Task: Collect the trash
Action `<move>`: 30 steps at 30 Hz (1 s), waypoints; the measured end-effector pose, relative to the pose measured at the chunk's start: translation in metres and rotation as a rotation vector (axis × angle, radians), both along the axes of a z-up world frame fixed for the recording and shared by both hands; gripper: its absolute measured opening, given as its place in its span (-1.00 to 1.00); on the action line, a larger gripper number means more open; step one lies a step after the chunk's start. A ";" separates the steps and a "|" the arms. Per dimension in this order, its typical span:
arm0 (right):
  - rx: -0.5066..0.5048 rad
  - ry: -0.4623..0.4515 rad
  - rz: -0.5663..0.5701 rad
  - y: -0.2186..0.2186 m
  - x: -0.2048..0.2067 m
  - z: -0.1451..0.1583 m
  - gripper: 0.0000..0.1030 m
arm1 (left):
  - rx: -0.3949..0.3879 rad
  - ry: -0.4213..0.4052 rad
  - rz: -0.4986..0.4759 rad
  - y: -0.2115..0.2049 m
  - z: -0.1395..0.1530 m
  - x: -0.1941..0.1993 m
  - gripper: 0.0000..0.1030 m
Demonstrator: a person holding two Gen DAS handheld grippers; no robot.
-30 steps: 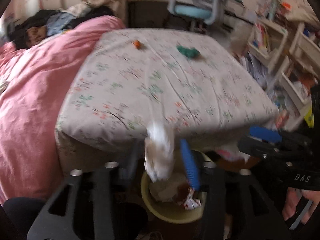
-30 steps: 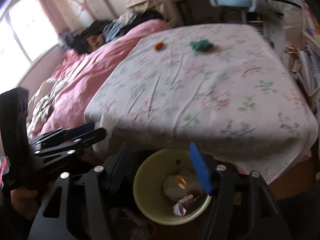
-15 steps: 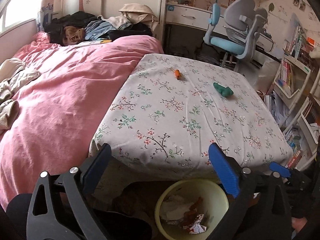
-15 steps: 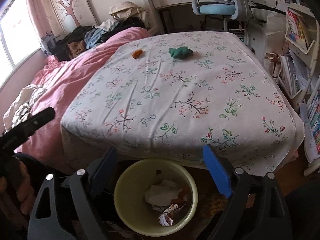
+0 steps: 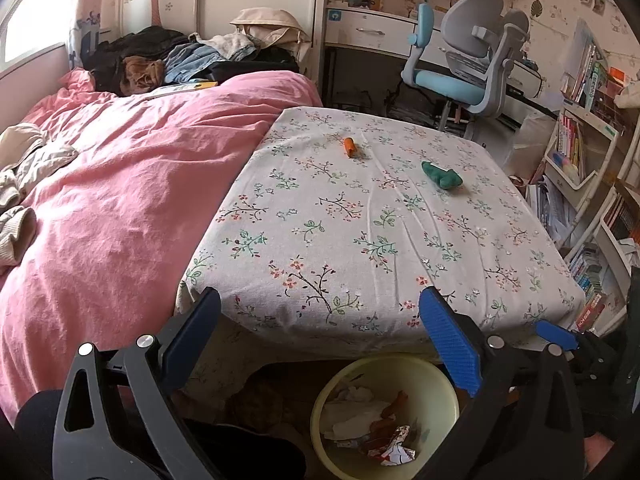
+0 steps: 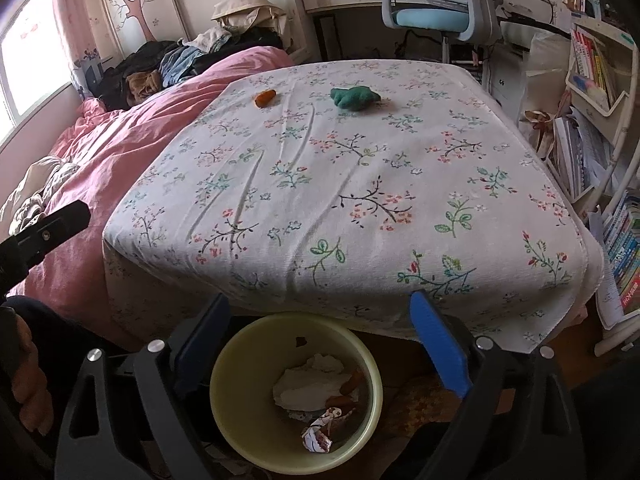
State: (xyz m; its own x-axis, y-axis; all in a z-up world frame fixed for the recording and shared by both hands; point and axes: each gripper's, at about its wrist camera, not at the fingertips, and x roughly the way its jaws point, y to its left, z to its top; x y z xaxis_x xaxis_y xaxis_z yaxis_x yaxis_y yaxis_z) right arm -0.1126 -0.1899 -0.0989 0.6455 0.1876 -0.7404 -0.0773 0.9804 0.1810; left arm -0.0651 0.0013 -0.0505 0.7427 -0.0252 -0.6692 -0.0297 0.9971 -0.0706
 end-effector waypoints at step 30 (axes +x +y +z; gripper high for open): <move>-0.055 -0.011 0.015 0.009 -0.001 -0.001 0.76 | 0.002 0.003 0.026 0.006 -0.001 0.000 0.86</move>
